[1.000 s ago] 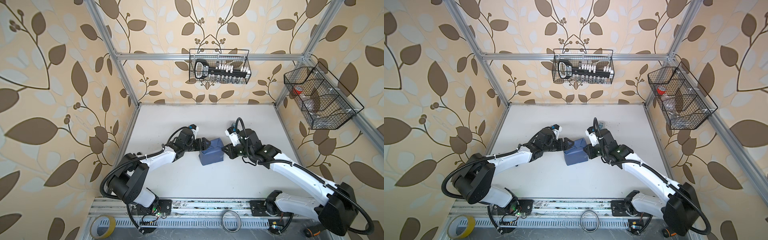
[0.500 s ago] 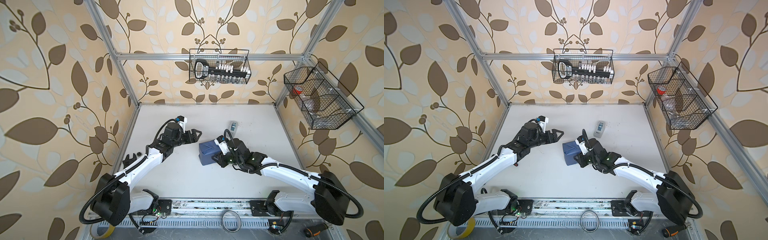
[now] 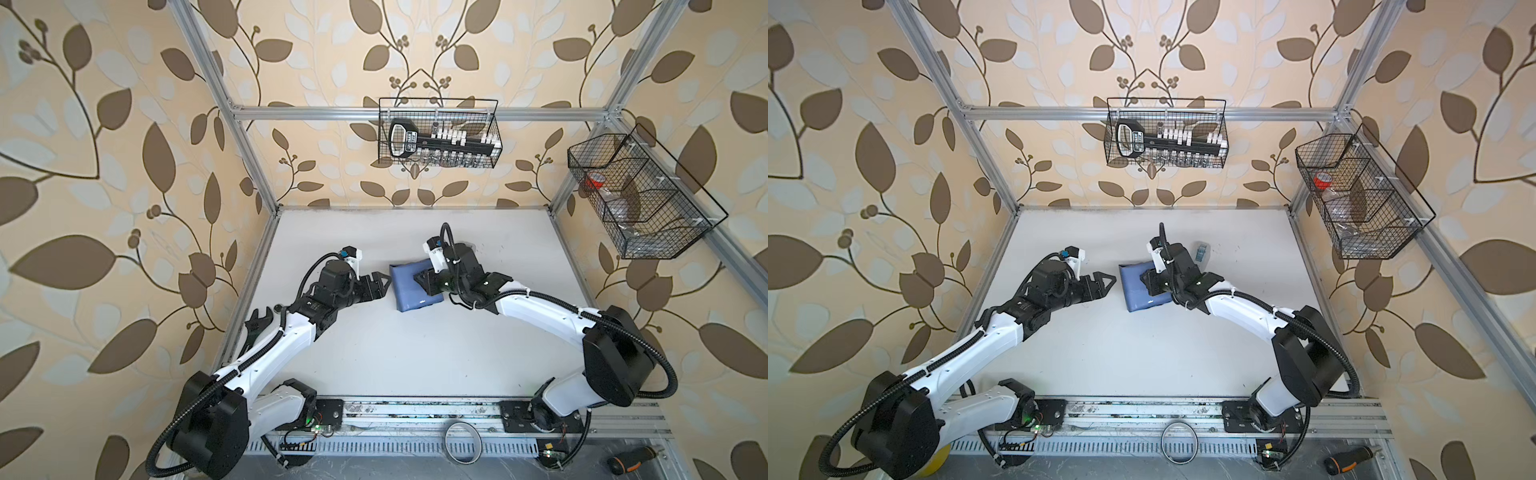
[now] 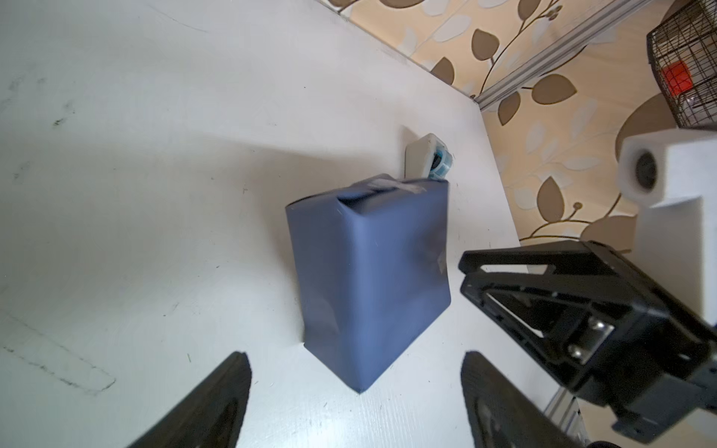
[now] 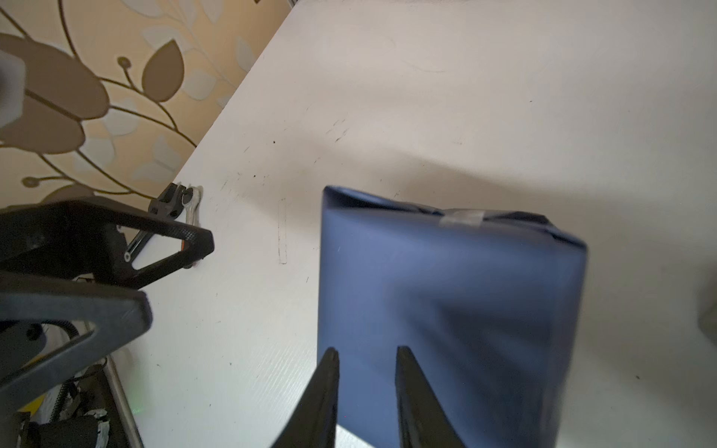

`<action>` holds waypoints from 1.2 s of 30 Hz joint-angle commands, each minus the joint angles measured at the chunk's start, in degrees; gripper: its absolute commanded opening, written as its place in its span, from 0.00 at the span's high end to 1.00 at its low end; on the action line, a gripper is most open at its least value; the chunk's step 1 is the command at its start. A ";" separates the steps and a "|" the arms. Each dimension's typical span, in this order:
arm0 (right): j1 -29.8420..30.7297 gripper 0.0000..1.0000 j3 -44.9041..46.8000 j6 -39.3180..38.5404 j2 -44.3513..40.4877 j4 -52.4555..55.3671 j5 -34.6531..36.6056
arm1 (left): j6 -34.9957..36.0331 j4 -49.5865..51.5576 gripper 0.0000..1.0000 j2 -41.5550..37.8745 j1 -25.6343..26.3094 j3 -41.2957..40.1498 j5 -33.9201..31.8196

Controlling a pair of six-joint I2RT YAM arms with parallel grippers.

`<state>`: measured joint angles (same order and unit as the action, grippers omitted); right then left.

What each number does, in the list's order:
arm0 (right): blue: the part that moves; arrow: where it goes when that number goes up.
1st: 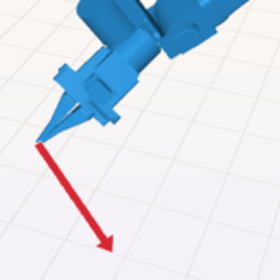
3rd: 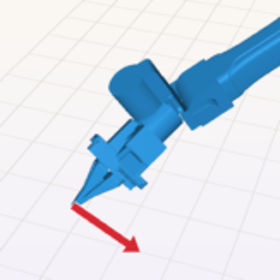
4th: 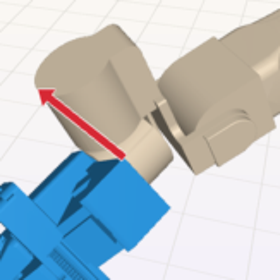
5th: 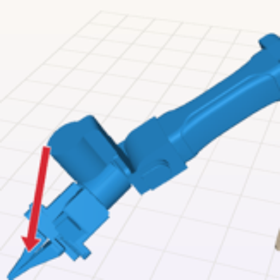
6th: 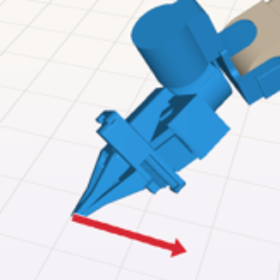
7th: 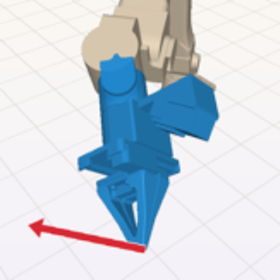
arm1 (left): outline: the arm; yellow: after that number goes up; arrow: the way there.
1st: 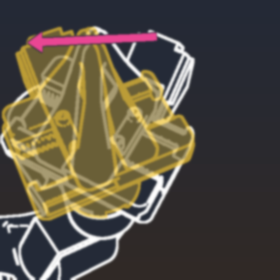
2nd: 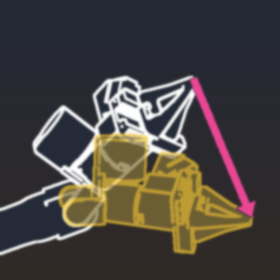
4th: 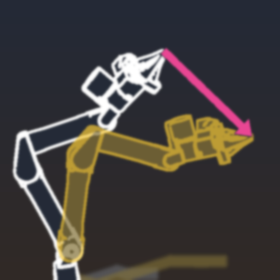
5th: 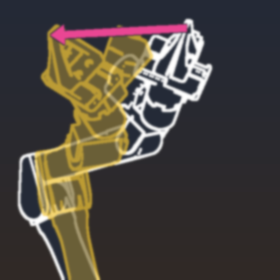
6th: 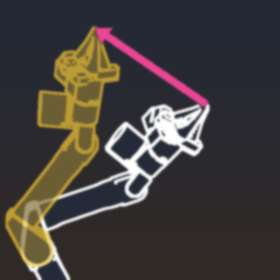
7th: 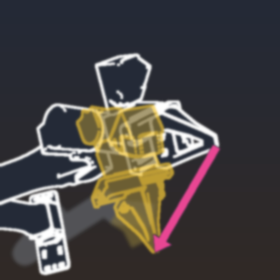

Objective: Wrap a gift box in wrapping paper
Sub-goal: Lay the gift box flat at the center of the table, then reset both arms

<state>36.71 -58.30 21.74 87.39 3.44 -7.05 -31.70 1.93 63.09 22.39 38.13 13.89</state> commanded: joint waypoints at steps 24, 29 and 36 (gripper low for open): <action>-28.73 0.00 36.68 -19.16 -12.22 -41.36 38.03 | 31.83 -26.38 0.01 14.91 -17.04 -6.53 -27.92; -29.10 0.01 39.59 -20.11 -10.18 -48.21 35.36 | 31.24 -22.45 0.01 16.32 -19.99 -3.90 -21.54; -30.07 0.01 45.06 -19.08 -12.93 -55.31 33.62 | 31.99 -36.88 0.01 17.05 -20.02 -13.41 -18.74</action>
<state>7.22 -14.02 3.57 74.96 -46.15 28.10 -1.19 -25.12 79.37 2.42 28.60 -7.84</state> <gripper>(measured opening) 0.994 0.989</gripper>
